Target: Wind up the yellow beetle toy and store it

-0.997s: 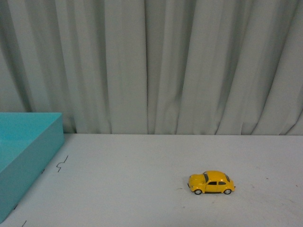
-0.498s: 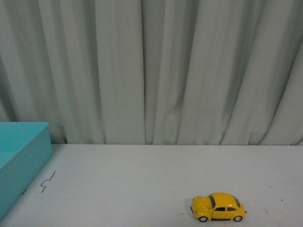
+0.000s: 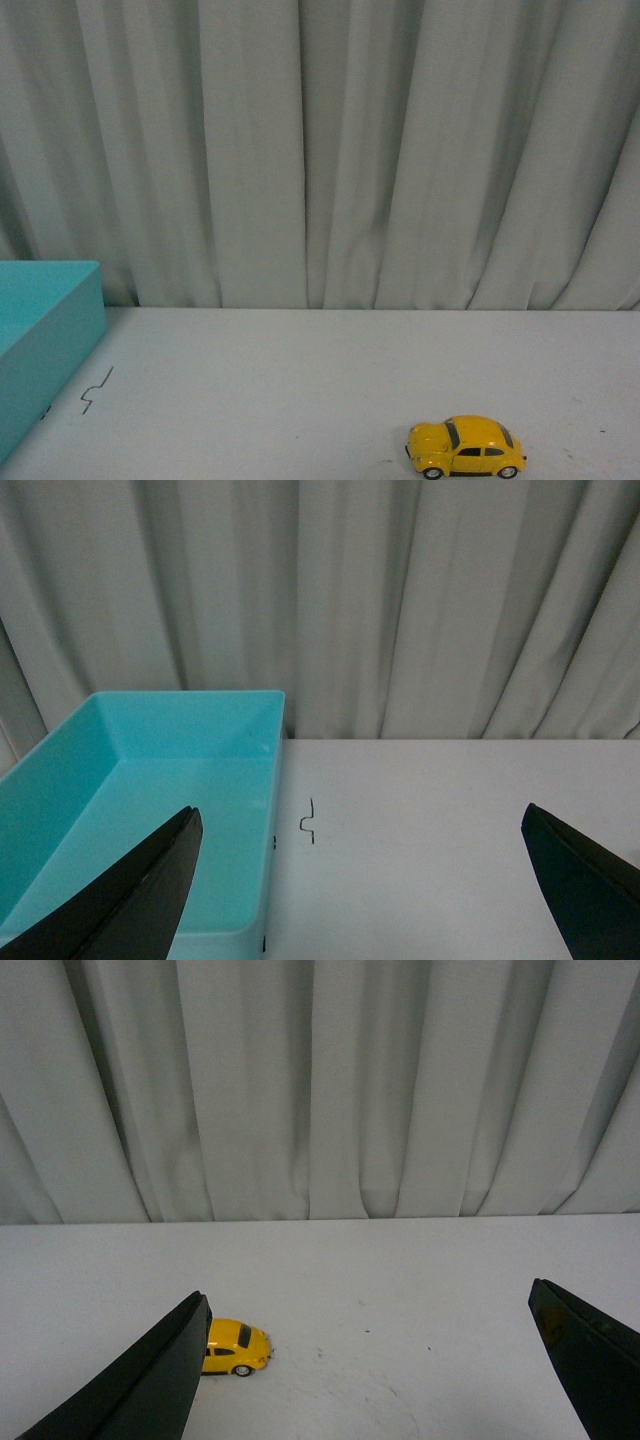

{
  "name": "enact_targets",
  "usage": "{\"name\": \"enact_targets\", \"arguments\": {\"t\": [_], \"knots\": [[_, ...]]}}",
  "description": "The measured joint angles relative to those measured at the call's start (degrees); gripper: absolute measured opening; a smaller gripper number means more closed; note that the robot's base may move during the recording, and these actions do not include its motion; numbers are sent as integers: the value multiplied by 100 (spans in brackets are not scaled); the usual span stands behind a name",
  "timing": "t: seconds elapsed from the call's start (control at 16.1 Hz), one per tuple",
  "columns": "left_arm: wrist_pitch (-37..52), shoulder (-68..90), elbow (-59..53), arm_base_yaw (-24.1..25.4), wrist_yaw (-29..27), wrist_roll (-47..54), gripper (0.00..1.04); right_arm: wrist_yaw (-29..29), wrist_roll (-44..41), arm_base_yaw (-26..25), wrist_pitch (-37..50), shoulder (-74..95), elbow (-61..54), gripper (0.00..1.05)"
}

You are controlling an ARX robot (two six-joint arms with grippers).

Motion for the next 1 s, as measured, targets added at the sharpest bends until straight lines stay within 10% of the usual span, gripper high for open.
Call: {"name": "enact_targets", "arguments": {"t": [0.75, 1.0], "knots": [[7, 0, 0, 0, 0, 0, 98, -90, 24, -35, 72, 15, 0, 98], [4, 0, 0, 0, 0, 0, 98, -2599, 372, -1976, 3915, 3670, 133, 98]]}}
